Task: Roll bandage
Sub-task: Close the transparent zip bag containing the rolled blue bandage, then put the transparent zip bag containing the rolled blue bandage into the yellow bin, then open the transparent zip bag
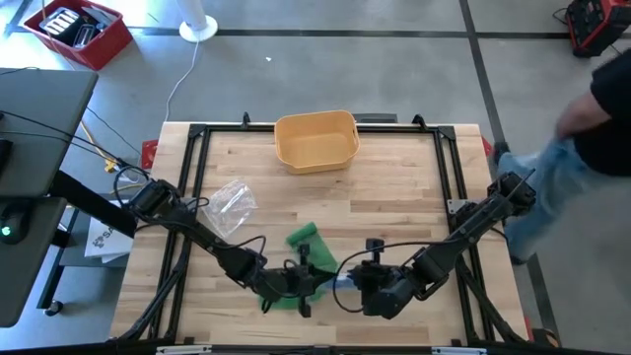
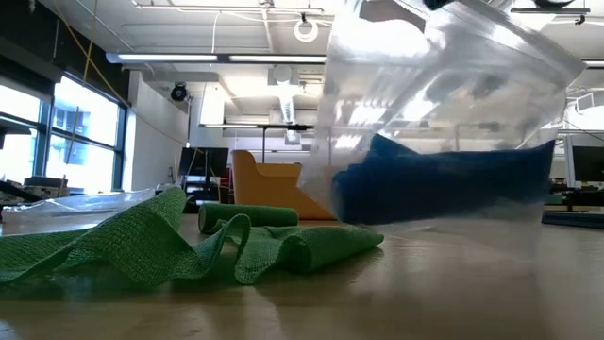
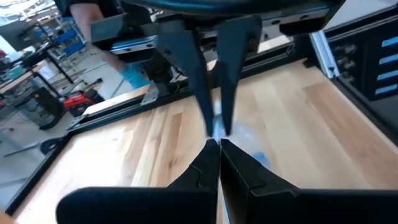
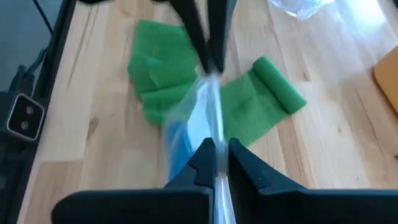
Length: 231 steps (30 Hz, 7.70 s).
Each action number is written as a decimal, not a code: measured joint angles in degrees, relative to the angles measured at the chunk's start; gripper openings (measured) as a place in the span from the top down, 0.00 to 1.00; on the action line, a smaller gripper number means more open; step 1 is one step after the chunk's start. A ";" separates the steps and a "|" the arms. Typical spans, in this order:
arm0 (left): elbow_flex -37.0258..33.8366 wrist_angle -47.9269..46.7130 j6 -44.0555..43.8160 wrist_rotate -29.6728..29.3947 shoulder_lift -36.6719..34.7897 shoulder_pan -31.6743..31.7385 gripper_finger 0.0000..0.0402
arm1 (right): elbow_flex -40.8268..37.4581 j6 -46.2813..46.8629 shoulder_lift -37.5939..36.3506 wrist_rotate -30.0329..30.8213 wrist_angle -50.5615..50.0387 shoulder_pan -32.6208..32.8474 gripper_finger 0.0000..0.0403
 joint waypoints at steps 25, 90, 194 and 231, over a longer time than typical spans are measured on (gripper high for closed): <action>-0.09 -8.35 -3.64 -2.33 -5.13 -3.55 1.00 | 7.50 14.19 -0.90 -2.99 -19.99 1.83 0.65; -0.04 -66.79 -63.10 -36.20 -13.83 -24.34 0.81 | 20.51 16.60 12.39 -30.45 11.49 -67.65 1.00; -11.26 -66.12 -42.05 12.14 -21.08 6.18 0.88 | -29.99 9.49 -1.20 0.61 65.92 -1.66 0.57; -7.74 -68.91 -46.37 31.73 -24.67 1.30 0.95 | -29.99 10.30 -0.98 1.31 66.69 -0.70 0.57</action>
